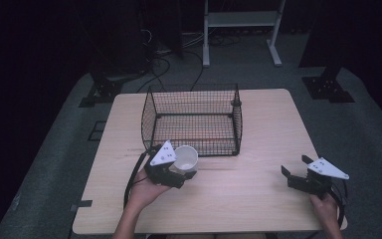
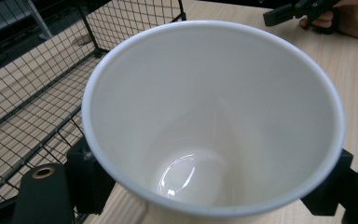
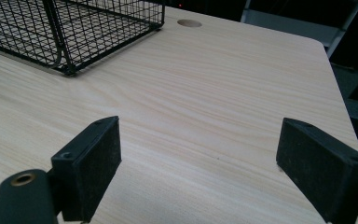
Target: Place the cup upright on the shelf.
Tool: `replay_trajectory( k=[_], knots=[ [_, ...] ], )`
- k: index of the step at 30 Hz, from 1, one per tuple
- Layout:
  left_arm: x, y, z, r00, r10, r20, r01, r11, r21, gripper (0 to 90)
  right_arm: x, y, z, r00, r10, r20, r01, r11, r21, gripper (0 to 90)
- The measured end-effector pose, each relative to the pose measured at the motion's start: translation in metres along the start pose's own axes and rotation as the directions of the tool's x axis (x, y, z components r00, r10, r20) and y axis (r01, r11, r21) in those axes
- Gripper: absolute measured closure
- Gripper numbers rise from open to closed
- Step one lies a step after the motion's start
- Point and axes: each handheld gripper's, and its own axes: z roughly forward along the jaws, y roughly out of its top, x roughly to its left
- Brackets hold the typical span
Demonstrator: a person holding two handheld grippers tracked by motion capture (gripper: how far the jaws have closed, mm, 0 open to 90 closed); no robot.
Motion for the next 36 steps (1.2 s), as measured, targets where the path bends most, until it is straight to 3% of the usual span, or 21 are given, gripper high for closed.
replay_trajectory(
  k=[36],
  knots=[
    [0.035, 0.057, -0.005, 0.9989, 0.037, 0.028, -0.037, 0.9993, 0.004, 20.5, -0.002, 0.0, -0.001, 0.9998, 0.019, -0.003, -0.019, 1.0, -0.003, 13.0]
  ],
)
